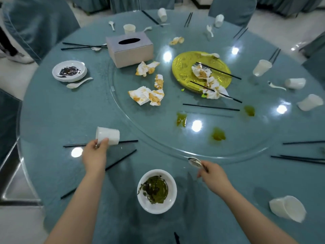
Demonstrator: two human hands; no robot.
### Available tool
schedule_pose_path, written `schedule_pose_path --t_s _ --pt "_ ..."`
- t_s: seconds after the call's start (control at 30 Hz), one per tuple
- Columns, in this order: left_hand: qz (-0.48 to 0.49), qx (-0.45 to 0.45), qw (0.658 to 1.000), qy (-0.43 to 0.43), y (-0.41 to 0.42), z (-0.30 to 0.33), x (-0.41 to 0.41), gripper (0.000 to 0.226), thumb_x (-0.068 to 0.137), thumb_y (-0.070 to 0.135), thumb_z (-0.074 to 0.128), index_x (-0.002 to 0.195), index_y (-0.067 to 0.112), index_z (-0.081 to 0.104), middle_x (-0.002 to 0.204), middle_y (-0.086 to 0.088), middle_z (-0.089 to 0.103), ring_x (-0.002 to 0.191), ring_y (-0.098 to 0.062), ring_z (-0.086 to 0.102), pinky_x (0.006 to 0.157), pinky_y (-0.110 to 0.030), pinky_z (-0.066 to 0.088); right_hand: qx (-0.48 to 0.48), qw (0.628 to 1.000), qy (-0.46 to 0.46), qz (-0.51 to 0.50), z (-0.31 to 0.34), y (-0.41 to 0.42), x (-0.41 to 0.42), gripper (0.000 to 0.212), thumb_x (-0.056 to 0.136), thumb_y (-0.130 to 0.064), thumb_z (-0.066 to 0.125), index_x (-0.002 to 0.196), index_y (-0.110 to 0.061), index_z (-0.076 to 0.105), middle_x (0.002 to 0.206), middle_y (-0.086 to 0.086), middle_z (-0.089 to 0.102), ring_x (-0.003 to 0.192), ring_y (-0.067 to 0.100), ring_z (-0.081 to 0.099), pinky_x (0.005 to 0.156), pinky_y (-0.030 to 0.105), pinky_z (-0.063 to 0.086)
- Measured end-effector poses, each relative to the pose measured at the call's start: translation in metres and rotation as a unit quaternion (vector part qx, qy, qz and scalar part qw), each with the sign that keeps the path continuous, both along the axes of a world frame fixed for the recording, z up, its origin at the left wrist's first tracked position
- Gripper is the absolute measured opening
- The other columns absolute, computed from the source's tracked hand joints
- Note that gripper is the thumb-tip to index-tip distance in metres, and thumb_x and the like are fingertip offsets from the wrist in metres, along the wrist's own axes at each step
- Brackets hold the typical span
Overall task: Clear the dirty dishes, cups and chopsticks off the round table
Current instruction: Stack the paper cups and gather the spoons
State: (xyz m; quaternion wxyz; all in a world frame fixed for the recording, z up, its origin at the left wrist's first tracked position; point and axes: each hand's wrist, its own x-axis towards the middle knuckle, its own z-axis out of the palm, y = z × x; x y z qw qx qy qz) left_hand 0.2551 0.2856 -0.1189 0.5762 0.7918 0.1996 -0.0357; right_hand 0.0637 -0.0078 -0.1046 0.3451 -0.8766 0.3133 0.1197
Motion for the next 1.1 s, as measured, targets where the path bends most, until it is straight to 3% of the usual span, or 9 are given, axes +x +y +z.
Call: schedule_pose_path --t_s 0.13,0.3,0.37,0.5,0.67,0.77,0.87,0.97,1.1 --pt "-0.062 -0.058 0.996 -0.013 -0.026 0.029 -0.031 0.019 0.087 0.028 0.064 0.072 0.021 0.057 0.068 0.006 0.056 0.057 -0.005 0.046 0.055 -0.019 0.037 0.016 0.999 -0.028 -0.037 0.013 -0.006 -0.018 0.032 0.087 -0.002 0.048 0.067 -0.026 0.055 0.065 -0.009 0.063 0.054 0.009 0.053 0.046 0.014 0.037" --pt "-0.126 -0.095 0.987 -0.027 -0.050 0.055 -0.057 0.016 0.082 0.016 0.070 0.074 0.023 0.058 0.069 0.010 0.060 0.051 0.009 0.053 0.047 -0.001 0.037 0.029 0.995 -0.059 -0.079 0.025 -0.012 -0.048 0.029 0.087 -0.003 0.047 0.069 -0.022 0.057 0.058 -0.010 0.060 0.045 0.006 0.047 0.043 0.018 0.036" --pt "-0.160 -0.088 0.983 -0.022 -0.057 0.059 -0.066 0.018 0.080 0.017 0.073 0.077 0.023 0.056 0.073 0.010 0.060 0.055 0.006 0.053 0.047 -0.003 0.037 0.029 0.994 -0.065 -0.087 0.028 -0.013 -0.061 0.028 0.088 -0.004 0.048 0.069 -0.021 0.057 0.055 -0.011 0.057 0.047 0.008 0.046 0.046 0.021 0.036" --pt "-0.224 -0.119 0.967 -0.007 -0.076 0.058 -0.082 0.033 0.077 0.010 0.074 0.087 0.028 0.049 0.093 0.010 0.058 0.077 -0.006 0.056 0.065 -0.019 0.043 0.009 0.992 -0.072 -0.108 0.032 -0.018 -0.089 0.031 0.088 -0.003 0.047 0.067 -0.024 0.054 0.048 -0.022 0.053 0.043 0.000 0.045 0.043 0.013 0.034" --pt "-0.269 -0.122 0.955 -0.004 -0.100 0.060 -0.109 0.051 0.075 0.013 0.076 0.112 0.034 0.047 0.112 0.015 0.052 0.090 -0.001 0.060 0.067 -0.021 0.043 -0.015 0.987 -0.069 -0.143 0.041 -0.034 -0.130 0.027 0.089 -0.010 0.046 0.070 -0.027 0.053 0.063 -0.009 0.060 0.052 0.002 0.049 0.045 0.014 0.034" --pt "-0.292 -0.115 0.949 -0.005 -0.120 0.065 -0.127 0.060 0.076 0.013 0.077 0.121 0.035 0.044 0.115 0.013 0.051 0.090 0.002 0.059 0.065 -0.014 0.043 -0.023 0.981 -0.084 -0.172 0.045 -0.053 -0.155 0.020 0.089 -0.012 0.047 0.073 -0.019 0.054 0.067 -0.003 0.062 0.057 0.014 0.050 0.051 0.027 0.037" --pt "-0.326 -0.104 0.940 -0.005 -0.148 0.072 -0.147 0.073 0.073 0.010 0.079 0.134 0.024 0.042 0.127 0.004 0.050 0.100 -0.007 0.060 0.079 -0.021 0.048 -0.039 0.971 -0.117 -0.206 0.046 -0.076 -0.177 0.019 0.087 -0.009 0.046 0.069 -0.009 0.050 0.065 0.007 0.058 0.054 0.016 0.044 0.051 0.029 0.034" --pt "-0.352 -0.068 0.933 -0.015 -0.180 0.081 -0.168 0.077 0.059 0.024 0.074 0.132 0.019 0.049 0.132 -0.011 0.051 0.111 -0.025 0.058 0.097 -0.044 0.048 -0.049 0.963 -0.141 -0.225 0.045 -0.105 -0.200 0.020 0.086 -0.008 0.048 0.067 -0.007 0.051 0.061 0.007 0.057 0.056 0.020 0.047 0.051 0.030 0.033" --pt "-0.376 -0.056 0.924 -0.032 -0.231 0.088 -0.213 0.064 0.053 0.025 0.073 0.113 0.035 0.052 0.121 -0.002 0.056 0.102 -0.018 0.059 0.082 -0.032 0.051 -0.039 0.961 -0.143 -0.233 0.042 -0.149 -0.244 0.022 0.089 -0.012 0.050 0.068 -0.019 0.054 0.060 -0.002 0.057 0.057 0.017 0.049 0.052 0.031 0.035"
